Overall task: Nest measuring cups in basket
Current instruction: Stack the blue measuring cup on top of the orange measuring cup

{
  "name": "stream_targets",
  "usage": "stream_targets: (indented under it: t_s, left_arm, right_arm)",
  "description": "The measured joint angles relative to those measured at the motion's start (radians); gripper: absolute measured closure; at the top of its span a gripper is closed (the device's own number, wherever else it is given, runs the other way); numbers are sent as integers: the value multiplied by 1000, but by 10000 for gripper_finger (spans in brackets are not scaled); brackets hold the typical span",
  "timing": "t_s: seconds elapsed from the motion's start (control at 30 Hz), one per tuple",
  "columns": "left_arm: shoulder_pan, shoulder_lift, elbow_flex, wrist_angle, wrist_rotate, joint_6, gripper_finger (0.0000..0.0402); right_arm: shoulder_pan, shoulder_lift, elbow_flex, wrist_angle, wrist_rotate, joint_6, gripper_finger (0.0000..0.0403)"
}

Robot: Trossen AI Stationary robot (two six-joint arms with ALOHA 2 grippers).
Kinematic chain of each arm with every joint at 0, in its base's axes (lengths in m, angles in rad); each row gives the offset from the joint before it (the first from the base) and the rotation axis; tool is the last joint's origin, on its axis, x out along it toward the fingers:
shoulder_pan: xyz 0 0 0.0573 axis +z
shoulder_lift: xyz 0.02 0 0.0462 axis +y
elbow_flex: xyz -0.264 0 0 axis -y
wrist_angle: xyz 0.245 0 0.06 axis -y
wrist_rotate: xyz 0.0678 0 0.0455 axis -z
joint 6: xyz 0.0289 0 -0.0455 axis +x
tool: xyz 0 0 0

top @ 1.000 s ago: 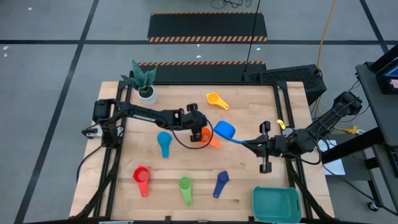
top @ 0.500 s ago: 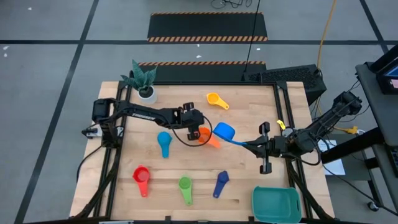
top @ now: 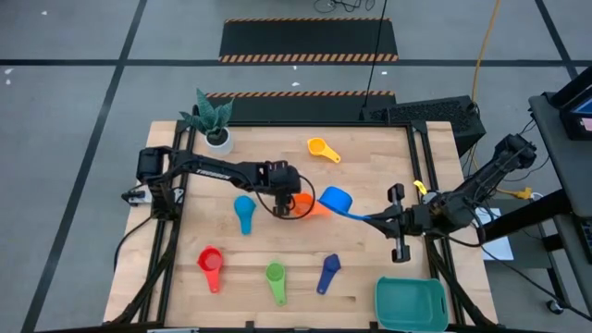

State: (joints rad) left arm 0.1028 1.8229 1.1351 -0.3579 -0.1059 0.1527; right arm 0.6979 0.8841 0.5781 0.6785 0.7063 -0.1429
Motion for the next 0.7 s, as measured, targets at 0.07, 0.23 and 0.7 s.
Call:
stream_targets:
  t_s: [0.07, 0.23, 0.7]
  left_arm:
    - [-9, -15, 0, -7, 27, -11, 231]
    - [-41, -76, 0, -49, 64, -36, 231]
    - [-183, -303, -1, -39, -99, 79, 231]
  right_arm:
    - [0, 0, 0, -1, 0, 0, 403]
    - [0, 2, 0, -3, 3, 13, 403]
    - [-36, 54, 0, 9, -3, 125, 403]
